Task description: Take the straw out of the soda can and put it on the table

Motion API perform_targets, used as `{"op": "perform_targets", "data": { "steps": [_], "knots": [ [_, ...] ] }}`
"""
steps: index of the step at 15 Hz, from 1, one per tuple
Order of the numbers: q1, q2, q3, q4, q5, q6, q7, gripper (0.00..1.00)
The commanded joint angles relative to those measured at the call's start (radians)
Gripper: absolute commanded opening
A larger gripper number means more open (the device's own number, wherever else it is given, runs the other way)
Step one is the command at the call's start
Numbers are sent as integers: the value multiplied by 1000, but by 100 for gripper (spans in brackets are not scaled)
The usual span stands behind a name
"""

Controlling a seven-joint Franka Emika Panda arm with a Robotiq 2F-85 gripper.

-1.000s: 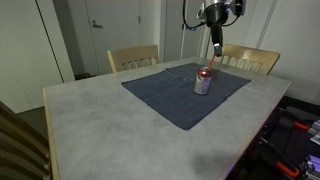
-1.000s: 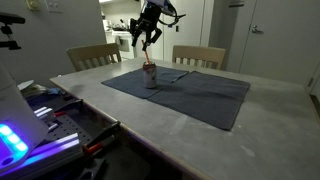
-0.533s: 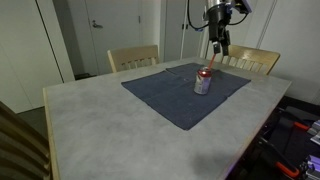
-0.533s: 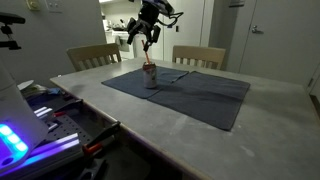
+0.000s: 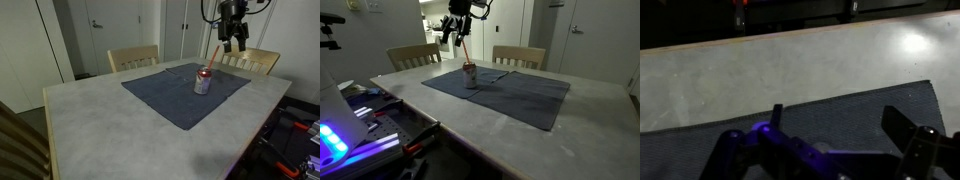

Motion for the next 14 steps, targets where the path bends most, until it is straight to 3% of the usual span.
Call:
{"op": "perform_targets", "data": {
  "steps": [1,7,12,14],
  "knots": [
    [8,-52,24,-68,-80,107,85,100],
    [10,-29,38,-60,-177,275,108,100],
    [8,-34,23,-84,-127,389,12,99],
    [10,-33,18,-89,-99,418,-34,83]
  ]
}}
